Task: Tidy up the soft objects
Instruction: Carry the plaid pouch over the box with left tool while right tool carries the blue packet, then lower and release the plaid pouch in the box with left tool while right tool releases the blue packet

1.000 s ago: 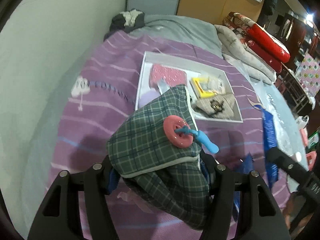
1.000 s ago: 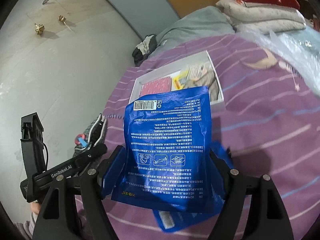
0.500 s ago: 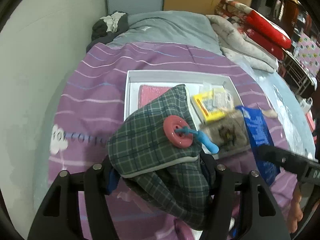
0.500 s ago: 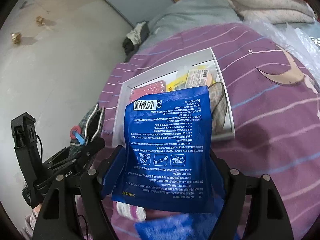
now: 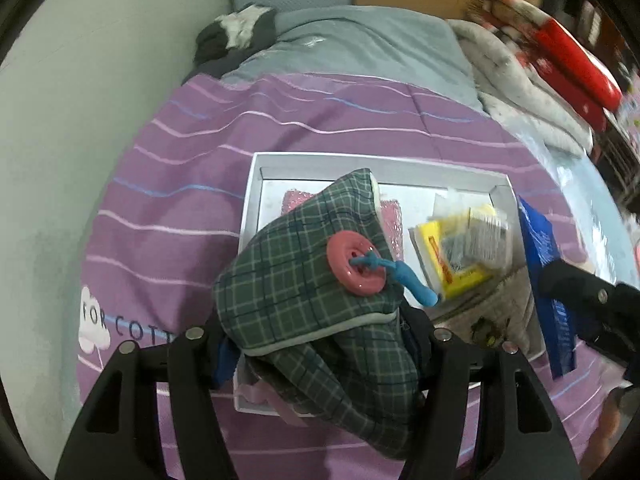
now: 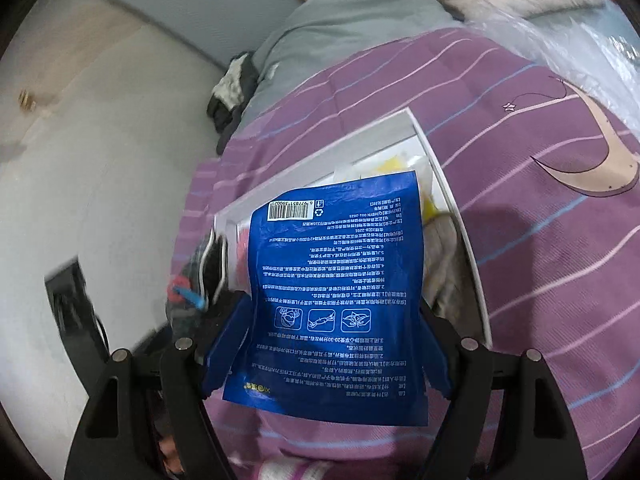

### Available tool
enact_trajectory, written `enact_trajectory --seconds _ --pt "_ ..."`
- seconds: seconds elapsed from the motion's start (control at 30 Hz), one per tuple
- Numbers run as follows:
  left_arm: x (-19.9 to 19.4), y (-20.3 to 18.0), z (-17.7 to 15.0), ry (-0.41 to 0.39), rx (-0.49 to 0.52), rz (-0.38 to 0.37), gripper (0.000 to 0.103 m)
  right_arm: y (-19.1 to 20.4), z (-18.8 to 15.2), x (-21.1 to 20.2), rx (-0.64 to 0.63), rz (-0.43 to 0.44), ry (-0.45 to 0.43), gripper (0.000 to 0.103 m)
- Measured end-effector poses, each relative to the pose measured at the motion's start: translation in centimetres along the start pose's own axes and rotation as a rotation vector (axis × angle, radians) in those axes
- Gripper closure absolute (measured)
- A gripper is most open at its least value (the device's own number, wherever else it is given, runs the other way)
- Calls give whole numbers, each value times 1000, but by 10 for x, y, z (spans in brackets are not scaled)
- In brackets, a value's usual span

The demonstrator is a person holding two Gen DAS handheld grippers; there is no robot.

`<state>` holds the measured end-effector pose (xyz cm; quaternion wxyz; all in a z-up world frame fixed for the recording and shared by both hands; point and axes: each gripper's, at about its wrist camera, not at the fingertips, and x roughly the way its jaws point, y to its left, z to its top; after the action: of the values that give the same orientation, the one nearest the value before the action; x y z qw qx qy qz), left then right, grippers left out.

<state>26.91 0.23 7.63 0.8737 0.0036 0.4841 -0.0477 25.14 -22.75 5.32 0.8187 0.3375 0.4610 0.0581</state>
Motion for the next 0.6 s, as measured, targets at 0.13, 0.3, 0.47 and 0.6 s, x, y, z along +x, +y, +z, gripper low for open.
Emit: enact_trajectory --seconds 0.13,0.3,0.47,0.6 --pt "-8 3 12 1 -138 -68 38 -3 16 -1 155 71 -17 25" --pt "-6 -19 23 -15 -97 39 38 -5 29 -5 275 146 -3 25" --pt "19 -31 18 49 -147 2 38 -6 14 -20 192 33 -211 25" --pt "36 -44 8 57 -108 -1 38 -19 17 -16 166 45 -210 25"
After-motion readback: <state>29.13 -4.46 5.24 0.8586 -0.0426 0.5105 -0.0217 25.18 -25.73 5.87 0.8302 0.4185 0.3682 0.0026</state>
